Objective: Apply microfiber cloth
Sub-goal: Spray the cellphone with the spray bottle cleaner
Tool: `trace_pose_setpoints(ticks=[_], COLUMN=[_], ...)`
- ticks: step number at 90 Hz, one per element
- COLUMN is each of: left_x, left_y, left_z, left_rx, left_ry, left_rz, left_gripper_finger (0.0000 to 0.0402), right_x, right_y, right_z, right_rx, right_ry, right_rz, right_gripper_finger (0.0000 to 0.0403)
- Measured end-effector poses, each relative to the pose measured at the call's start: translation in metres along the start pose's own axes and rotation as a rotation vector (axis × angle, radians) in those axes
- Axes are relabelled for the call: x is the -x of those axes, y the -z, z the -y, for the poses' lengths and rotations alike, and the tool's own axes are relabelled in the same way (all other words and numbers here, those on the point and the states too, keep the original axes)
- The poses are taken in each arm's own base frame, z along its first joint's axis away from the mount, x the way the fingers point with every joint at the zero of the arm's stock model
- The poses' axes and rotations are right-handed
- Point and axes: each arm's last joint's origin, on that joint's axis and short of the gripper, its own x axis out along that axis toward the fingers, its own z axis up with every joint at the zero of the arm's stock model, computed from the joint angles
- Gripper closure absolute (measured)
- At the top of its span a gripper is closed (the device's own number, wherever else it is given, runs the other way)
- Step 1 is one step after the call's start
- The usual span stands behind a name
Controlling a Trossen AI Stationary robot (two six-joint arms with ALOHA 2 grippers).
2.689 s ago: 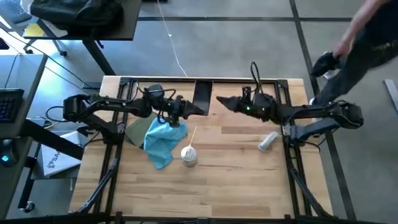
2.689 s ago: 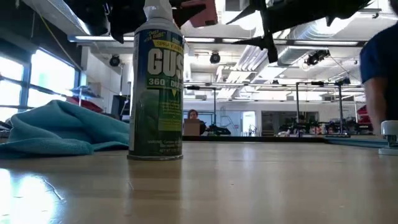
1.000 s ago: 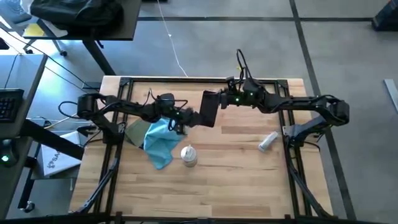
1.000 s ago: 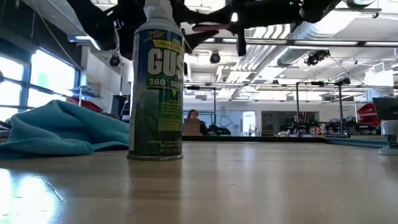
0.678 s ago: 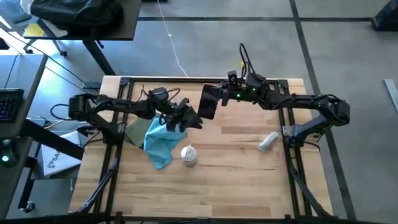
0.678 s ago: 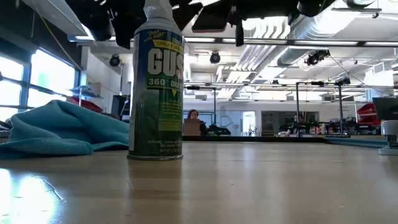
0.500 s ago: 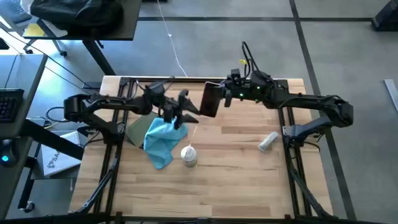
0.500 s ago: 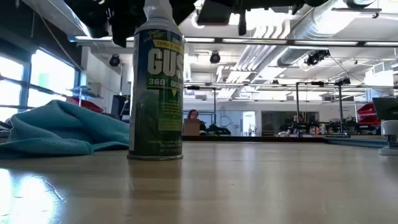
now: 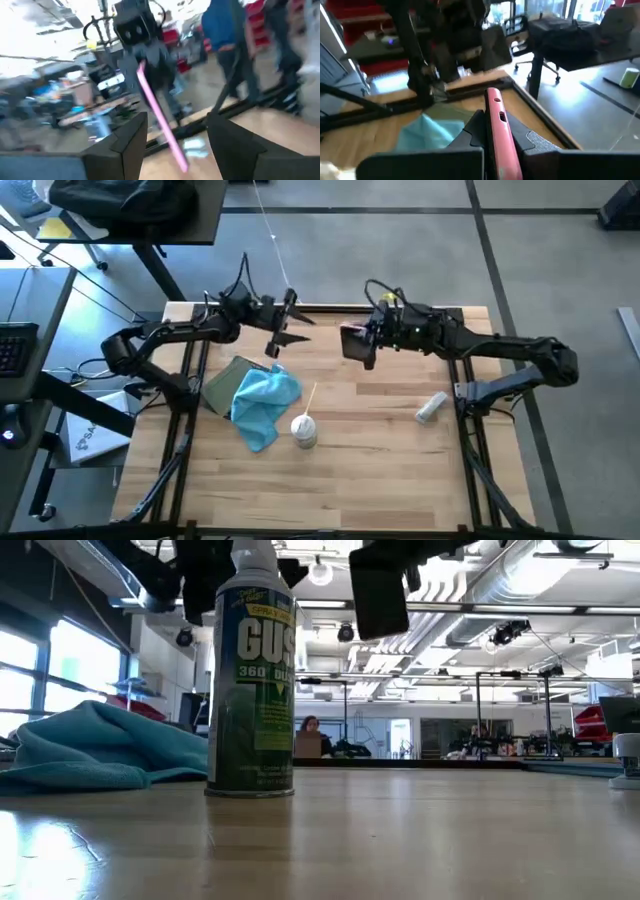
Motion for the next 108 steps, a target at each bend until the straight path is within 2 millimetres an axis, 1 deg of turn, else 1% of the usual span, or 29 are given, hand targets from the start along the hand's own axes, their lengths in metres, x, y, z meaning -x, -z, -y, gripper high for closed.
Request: trace_pose_setpoints(ticks=[9, 14, 22, 38, 45, 51, 58, 68, 83, 92, 98, 108], left_x=[-0.003, -0.001, 0.004, 0.009, 0.005, 0.001, -0.005, -0.015, -0.025, -0.032, -0.038, -0.048], left_y=[0.017, 0.019, 0.017, 0.006, 0.008, 0.008, 0.008, 0.009, 0.008, 0.012, 0.018, 0.026], left_z=[-0.005, -0.008, -0.011, -0.007, -0.002, 0.004, 0.009, 0.017, 0.026, 0.034, 0.044, 0.062], left_rx=[0.105, 0.112, 0.097, 0.090, 0.123, 0.104, 0.079, 0.095, 0.087, 0.123, 0.135, 0.090], left_ry=[0.021, 0.024, 0.045, 0.188, 0.276, 0.323, 0.331, 0.326, 0.349, 0.396, 0.454, 0.512], left_rz=[-0.033, -0.036, -0.029, -0.001, -0.005, 0.002, 0.010, 0.005, 0.015, -0.006, -0.030, -0.059], left_gripper_finger=[0.0220, 0.0220, 0.0220, 0.0220, 0.0220, 0.0220, 0.0220, 0.0220, 0.0222, 0.0236, 0.0250, 0.0280], right_x=[-0.002, -0.002, -0.002, 0.002, 0.005, 0.007, 0.010, 0.013, 0.015, 0.016, 0.017, 0.017], right_y=[0.014, 0.020, 0.031, 0.047, 0.055, 0.063, 0.070, 0.080, 0.088, 0.089, 0.089, 0.090], right_z=[-0.006, -0.008, -0.016, -0.040, -0.049, -0.056, -0.062, -0.070, -0.074, -0.076, -0.079, -0.079], right_rx=[0.004, 0.005, 0.003, 0.016, 0.021, 0.023, 0.014, -0.001, -0.013, -0.027, -0.024, -0.023], right_ry=[0.033, 0.055, 0.066, 0.080, 0.113, 0.140, 0.151, 0.167, 0.164, 0.154, 0.145, 0.142], right_rz=[-0.030, -0.044, -0.069, -0.089, -0.095, -0.107, -0.114, -0.122, -0.107, -0.101, -0.101, -0.107], right_gripper_finger=[0.0403, 0.0403, 0.0403, 0.0403, 0.0403, 0.0403, 0.0403, 0.0403, 0.0403, 0.0403, 0.0403, 0.0403])
